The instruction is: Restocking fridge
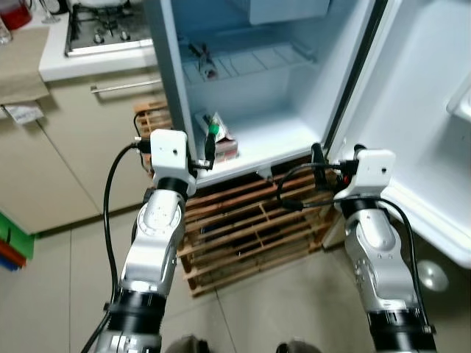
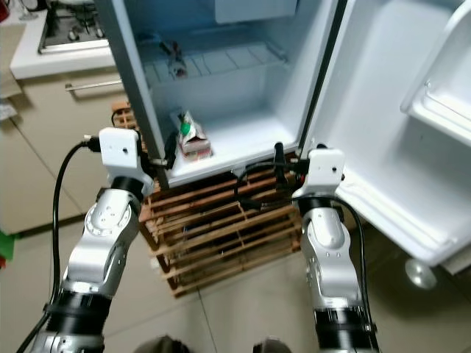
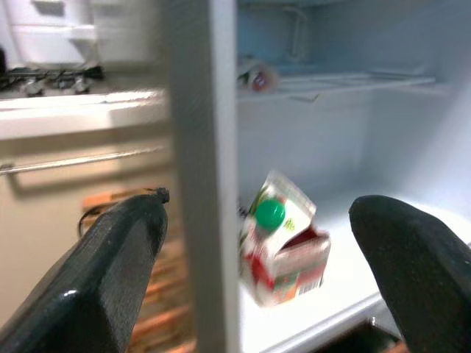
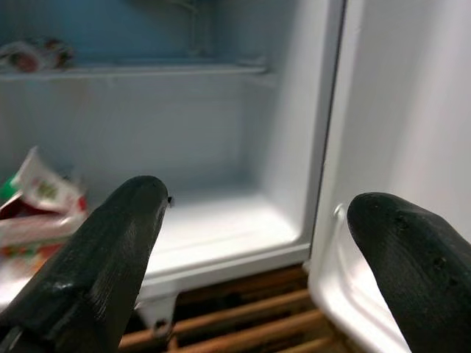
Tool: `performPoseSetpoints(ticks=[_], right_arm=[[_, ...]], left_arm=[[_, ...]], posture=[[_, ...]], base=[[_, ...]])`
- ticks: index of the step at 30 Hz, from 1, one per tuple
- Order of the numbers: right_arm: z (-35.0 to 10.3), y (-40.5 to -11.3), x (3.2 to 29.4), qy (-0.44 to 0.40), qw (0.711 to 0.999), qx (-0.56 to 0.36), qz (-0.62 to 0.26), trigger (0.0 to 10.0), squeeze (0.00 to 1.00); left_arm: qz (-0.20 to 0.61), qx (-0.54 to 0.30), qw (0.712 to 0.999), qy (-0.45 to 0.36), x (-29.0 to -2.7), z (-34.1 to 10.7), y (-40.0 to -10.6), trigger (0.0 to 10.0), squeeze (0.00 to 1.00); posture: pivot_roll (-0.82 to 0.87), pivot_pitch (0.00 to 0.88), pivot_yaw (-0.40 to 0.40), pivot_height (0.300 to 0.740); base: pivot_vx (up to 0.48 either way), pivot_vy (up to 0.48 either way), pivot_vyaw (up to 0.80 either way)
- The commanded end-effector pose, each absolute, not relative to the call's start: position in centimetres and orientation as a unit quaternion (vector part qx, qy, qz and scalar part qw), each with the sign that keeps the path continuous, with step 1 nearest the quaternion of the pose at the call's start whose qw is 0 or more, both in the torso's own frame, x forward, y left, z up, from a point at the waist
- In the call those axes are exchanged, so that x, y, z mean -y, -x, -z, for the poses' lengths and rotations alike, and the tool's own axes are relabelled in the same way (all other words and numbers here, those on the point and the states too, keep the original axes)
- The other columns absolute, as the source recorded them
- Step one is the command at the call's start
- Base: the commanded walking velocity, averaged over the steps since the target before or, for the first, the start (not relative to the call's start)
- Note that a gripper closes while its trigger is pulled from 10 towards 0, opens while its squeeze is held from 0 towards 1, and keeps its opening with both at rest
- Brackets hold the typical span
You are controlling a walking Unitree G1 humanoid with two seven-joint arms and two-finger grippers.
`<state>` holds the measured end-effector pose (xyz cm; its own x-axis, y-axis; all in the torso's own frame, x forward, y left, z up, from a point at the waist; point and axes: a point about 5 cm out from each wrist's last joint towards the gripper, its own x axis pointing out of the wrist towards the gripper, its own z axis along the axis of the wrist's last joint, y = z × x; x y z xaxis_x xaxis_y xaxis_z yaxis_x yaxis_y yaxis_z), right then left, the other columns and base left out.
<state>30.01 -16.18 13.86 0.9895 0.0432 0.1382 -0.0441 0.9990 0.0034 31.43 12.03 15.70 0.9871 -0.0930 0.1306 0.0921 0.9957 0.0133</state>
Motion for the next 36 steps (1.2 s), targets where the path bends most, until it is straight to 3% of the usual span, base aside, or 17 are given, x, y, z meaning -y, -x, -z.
performPoseSetpoints(ticks=[1,8,14,28,36], right_arm=[[-13.8,-30.0,16.0,-0.002,0.998,0.066,-0.025,10.0,0.0],[-13.7,-29.9,16.0,-0.002,0.998,0.064,-0.024,10.0,0.0],[-13.7,-29.6,15.9,0.004,0.998,0.063,-0.028,10.0,0.0],[-13.7,-28.9,16.0,-0.005,0.997,0.065,-0.034,10.0,0.0],[-14.4,-29.1,15.9,0.007,0.996,0.081,-0.046,10.0,0.0]], left_arm=[[0.039,0.071,0.997,-0.005,-12.3,-16.0,-31.7,10.0,0.0],[0.042,0.076,0.996,-0.007,-12.4,-16.2,-31.6,10.0,0.0],[0.045,0.078,0.996,-0.007,-12.4,-16.1,-31.6,10.0,0.0],[0.053,0.084,0.995,-0.003,-12.0,-16.2,-31.6,10.0,0.0],[0.05,0.077,0.996,0.009,-11.9,-16.1,-31.9,10.0,0.0]], posture=[[-0.11,0.0,0.036,0.74],[-0.11,0.0,0.039,0.74],[-0.12,0.0,0.041,0.74],[-0.14,0.0,0.043,0.74],[-0.14,0.0,0.039,0.74]], base=[[0.0,0.0,0.0],[0.0,0.0,0.0],[0.0,-0.415,0.0],[0.0,-0.48,0.63],[0.0,0.0,0.06]])
